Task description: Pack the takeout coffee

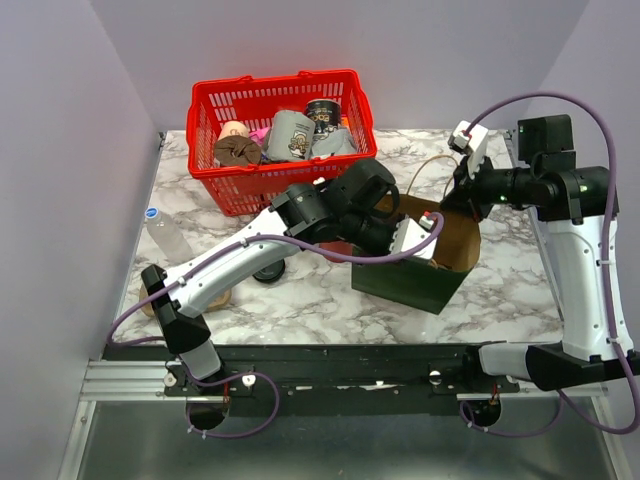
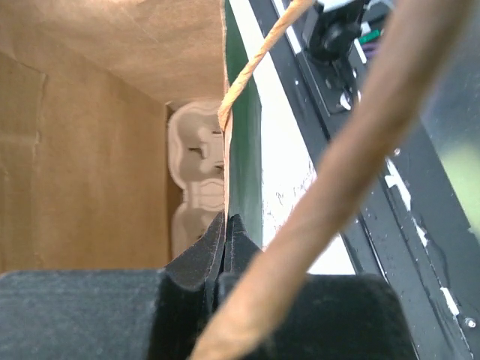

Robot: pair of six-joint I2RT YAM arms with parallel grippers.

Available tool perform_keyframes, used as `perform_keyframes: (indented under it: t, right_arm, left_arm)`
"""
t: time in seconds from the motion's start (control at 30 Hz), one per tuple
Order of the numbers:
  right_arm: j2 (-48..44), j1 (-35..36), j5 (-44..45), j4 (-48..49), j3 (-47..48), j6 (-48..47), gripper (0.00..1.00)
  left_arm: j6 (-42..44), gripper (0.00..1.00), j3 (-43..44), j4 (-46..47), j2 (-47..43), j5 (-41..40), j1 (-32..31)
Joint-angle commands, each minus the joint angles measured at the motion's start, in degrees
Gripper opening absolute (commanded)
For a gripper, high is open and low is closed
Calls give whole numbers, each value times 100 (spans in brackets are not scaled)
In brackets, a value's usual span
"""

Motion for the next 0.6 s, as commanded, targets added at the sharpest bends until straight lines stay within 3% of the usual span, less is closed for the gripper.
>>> perform_keyframes:
  t: [0.0, 0.5, 0.57]
  right_arm:
    - [-120, -15, -158, 55, -165, 58, 1]
    - [-6, -15, -229, 160, -516, 76, 1]
    - [-93, -15, -142, 283, -718, 32, 1]
  left_arm:
    - [129, 0, -48, 310, -320, -177, -37]
    - [199, 0, -390, 389, -355, -220, -37]
    - [208, 5, -505, 433, -364, -229, -37]
